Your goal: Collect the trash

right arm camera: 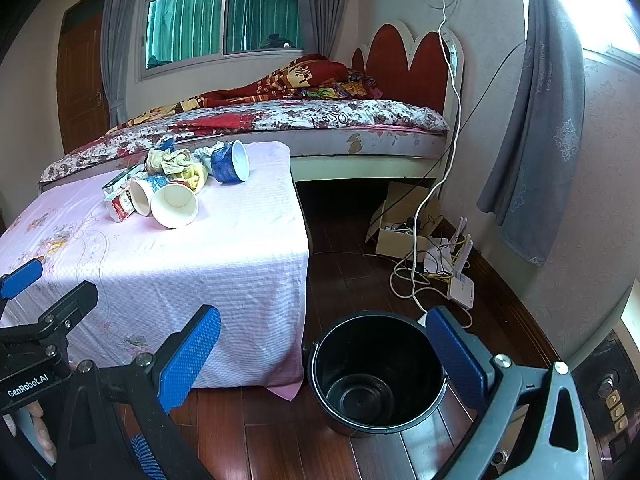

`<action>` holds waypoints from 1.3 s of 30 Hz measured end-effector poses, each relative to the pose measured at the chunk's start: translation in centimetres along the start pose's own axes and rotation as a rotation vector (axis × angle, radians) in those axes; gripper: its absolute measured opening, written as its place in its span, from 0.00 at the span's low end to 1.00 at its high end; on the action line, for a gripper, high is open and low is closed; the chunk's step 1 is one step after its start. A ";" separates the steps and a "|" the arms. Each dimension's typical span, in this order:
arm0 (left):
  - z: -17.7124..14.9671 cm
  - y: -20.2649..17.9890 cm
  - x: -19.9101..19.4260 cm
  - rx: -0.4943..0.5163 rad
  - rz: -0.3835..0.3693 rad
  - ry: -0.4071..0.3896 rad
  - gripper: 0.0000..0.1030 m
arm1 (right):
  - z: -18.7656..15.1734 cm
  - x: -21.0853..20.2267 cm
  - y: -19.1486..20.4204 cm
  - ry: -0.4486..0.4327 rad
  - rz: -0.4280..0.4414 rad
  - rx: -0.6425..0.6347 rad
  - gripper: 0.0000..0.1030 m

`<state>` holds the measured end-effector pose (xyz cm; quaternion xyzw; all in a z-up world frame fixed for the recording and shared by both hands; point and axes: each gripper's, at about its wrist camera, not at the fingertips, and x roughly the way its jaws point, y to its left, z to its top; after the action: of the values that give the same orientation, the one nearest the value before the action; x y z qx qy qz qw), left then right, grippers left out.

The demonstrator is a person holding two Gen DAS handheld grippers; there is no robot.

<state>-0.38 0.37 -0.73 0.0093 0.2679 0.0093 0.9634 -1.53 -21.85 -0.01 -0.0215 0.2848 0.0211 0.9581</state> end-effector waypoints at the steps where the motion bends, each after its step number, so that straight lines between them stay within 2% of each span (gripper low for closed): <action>1: 0.0 0.0 0.0 0.000 -0.001 0.000 0.99 | 0.0 0.0 0.0 0.000 0.000 0.000 1.00; 13: 0.2 -0.3 0.2 0.000 0.003 0.002 0.99 | -0.4 0.7 0.1 0.007 0.003 0.000 1.00; 19: 0.7 0.3 0.4 -0.006 0.019 -0.005 0.99 | -0.3 1.8 0.5 0.019 0.033 -0.013 1.00; 27: 2.5 5.1 1.9 -0.036 0.099 -0.031 0.99 | 1.8 4.4 2.7 0.041 0.126 -0.042 1.00; 34: 3.7 9.9 4.4 -0.061 0.154 -0.002 0.99 | 5.4 6.8 6.9 0.021 0.235 -0.077 1.00; 39: 4.2 13.1 7.3 -0.073 0.147 0.045 0.99 | 7.6 9.3 10.8 0.012 0.294 -0.124 1.00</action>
<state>7.84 13.57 -0.63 -0.0062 0.2874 0.0902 0.9535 9.86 -10.42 0.92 -0.0386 0.2887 0.1785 0.9398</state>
